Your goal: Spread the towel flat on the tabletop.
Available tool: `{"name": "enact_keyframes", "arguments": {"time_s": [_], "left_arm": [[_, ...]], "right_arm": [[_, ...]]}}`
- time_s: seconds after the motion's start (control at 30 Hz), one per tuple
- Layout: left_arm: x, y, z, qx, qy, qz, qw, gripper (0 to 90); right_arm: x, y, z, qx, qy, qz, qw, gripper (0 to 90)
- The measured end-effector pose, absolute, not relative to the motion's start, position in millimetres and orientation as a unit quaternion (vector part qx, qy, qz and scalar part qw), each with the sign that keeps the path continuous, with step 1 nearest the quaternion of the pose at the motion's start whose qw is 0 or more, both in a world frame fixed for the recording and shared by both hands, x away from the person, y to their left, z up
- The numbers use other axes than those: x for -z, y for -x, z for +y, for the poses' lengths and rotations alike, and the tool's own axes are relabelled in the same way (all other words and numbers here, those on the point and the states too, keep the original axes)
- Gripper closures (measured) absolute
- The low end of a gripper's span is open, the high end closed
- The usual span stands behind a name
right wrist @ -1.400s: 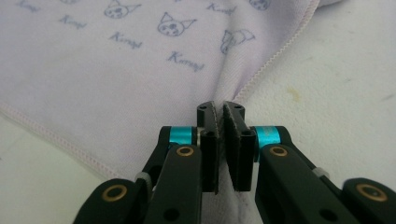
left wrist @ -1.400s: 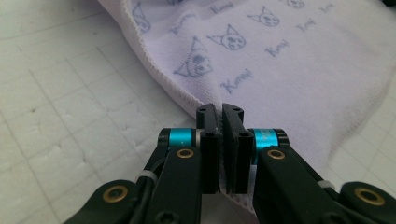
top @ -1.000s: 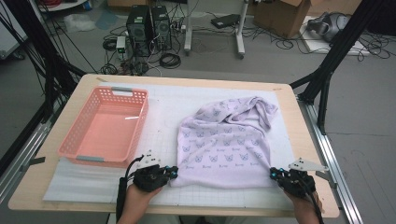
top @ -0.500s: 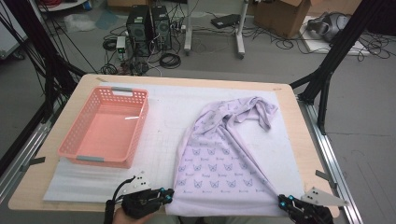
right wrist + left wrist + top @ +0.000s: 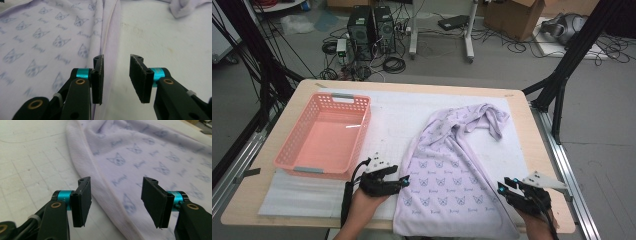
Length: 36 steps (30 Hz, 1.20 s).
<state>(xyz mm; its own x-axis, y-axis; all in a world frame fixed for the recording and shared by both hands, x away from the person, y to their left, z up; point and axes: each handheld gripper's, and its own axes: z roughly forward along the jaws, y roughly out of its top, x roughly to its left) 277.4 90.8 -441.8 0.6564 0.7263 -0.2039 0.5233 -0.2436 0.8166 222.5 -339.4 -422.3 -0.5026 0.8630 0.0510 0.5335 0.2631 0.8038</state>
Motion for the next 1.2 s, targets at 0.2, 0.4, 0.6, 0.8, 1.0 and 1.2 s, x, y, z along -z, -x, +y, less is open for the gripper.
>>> {"name": "enact_keyframes", "arguments": {"time_s": [0.2,0.4,0.6,0.8,1.0,1.2], "left_arm": [[450,-297,81,-0.116,-0.791,0.416,0.433,51.8],[449,-288,91,-0.12,-0.797,0.413,0.423,86.2],[449,-260,108,-0.1,-0.792,0.407,0.444,86.2],[450,-224,118,-0.078,-0.791,0.389,0.465,85.9],[450,-208,118,-0.053,-0.794,0.367,0.482,83.2],[442,-231,108,-0.069,-0.772,0.38,0.505,50.3]], "right_arm": [[435,-267,-311,-0.388,-0.447,0.786,0.18,63.8],[443,-273,-300,-0.354,-0.435,0.806,0.186,86.6],[436,-243,-327,-0.36,-0.446,0.799,0.179,86.9],[431,-200,-352,-0.362,-0.46,0.795,0.157,86.9],[428,-172,-358,-0.358,-0.458,0.804,0.126,83.6],[418,-197,-356,-0.39,-0.47,0.776,0.158,66.0]]}}
